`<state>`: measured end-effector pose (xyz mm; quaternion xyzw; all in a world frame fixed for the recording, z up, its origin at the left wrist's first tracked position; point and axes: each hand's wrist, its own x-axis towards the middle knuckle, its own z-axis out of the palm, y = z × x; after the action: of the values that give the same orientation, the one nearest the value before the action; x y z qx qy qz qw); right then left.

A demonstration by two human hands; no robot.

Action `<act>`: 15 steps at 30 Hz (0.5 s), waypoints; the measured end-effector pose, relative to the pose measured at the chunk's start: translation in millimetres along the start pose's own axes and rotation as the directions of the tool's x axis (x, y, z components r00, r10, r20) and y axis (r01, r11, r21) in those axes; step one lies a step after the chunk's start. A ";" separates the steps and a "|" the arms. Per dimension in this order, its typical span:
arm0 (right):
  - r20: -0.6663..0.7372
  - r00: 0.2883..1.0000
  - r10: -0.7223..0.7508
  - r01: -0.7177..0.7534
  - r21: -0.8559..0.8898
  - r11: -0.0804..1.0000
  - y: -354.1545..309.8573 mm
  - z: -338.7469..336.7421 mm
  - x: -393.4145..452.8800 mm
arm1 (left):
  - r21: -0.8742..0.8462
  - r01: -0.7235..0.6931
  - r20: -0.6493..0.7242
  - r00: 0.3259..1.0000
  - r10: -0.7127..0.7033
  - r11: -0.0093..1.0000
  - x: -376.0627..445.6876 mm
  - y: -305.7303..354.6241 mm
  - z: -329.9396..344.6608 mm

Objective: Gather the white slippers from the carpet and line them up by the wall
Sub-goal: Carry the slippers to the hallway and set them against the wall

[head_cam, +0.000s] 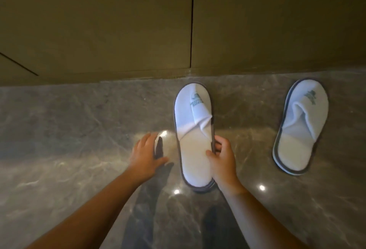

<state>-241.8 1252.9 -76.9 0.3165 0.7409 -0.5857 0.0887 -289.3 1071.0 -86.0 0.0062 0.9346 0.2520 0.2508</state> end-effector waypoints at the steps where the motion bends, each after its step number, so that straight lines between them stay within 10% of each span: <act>1: -0.005 1.000 -0.009 0.008 -0.062 0.998 3.1 2.8 2.2 | 0.080 -0.006 0.026 1.000 0.004 0.997 0.3 -9.9 1.0; 15: 0.095 0.995 -0.022 0.088 -0.776 0.625 25.2 39.2 -18.3 | 0.379 -0.085 0.113 0.993 0.045 0.921 -9.4 -42.6 13.5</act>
<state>-222.4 1212.8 -99.9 0.2018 0.9266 -0.2219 0.2268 -269.8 1038.9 -111.9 0.0991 0.9511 0.0721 0.2836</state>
